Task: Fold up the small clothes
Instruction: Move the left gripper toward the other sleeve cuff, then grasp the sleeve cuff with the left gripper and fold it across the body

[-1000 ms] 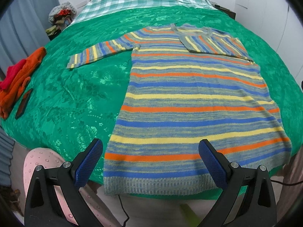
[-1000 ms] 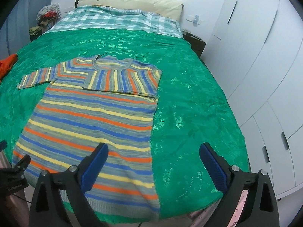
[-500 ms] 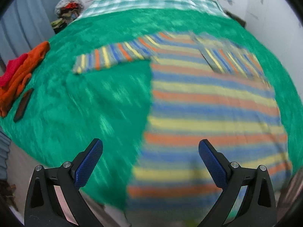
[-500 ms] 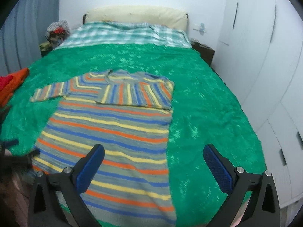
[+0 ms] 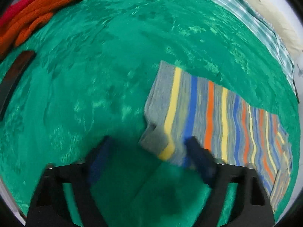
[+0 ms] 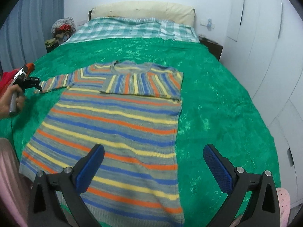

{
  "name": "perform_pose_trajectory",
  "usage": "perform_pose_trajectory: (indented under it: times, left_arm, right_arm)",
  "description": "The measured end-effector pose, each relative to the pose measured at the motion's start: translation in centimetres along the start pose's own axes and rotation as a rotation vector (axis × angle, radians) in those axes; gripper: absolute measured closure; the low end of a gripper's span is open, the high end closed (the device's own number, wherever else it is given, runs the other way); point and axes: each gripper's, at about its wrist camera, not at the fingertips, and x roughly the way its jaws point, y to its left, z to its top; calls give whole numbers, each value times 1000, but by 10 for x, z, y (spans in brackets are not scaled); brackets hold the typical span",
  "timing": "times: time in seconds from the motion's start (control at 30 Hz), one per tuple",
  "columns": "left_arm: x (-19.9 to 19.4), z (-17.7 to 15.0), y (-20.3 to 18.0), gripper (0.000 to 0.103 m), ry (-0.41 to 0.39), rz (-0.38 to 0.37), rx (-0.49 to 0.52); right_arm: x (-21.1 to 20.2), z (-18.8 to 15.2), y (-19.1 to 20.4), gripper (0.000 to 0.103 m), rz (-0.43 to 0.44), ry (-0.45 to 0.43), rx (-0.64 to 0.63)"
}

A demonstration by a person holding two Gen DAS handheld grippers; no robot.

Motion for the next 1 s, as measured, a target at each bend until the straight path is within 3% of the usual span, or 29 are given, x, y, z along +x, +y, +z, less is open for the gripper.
perform_pose_trajectory:
  times: [0.03,0.07,0.13,0.27,0.4,0.5,0.6,0.67,0.73,0.77,0.8,0.83,0.9,0.93,1.0]
  left_arm:
    - [0,2,-6,76,-3,-16,29]
    - [0,3,-10,99,5,-34,52]
    - [-9,7,-21,101,2,-64,97]
    - [-71,4,-71,101,-114,-135,256]
    - [-150,-22,-157,101,-217,-301,480]
    - [-194,-68,-240,101,-258,-422,698]
    - [-195,-109,-298,101,-222,-490,815]
    - [-175,-141,-333,101,-180,-493,870]
    - [-137,-168,-360,94,-66,-485,917]
    - [-114,-179,-368,90,-24,-432,926]
    - [-103,-186,-370,73,-12,-376,923]
    - [-90,-189,-367,45,-17,-303,903]
    - [-86,-184,-347,18,-55,-258,838]
    - [-89,-178,-335,12,-75,-246,808]
    - [-98,-172,-318,12,-94,-226,802]
  right_arm:
    - [2,-1,0,0,-3,6,6]
    - [5,-1,-1,0,-5,11,10]
    - [10,-1,-2,0,-6,22,13]
    - [14,-1,-6,0,-3,22,24]
    - [15,-4,-12,0,2,16,42]
    - [17,-4,-18,0,9,20,67]
    - [15,-4,-22,0,11,14,82]
    - [12,-5,-26,0,12,6,89]
    - [10,-6,-28,0,12,2,90]
    - [9,-7,-30,0,14,1,93]
    - [9,-7,-31,0,16,1,96]
    - [8,-8,-34,0,19,1,102]
    - [7,-10,-39,0,30,2,118]
    - [6,-12,-43,0,35,4,132]
    - [8,-15,-50,0,32,13,155]
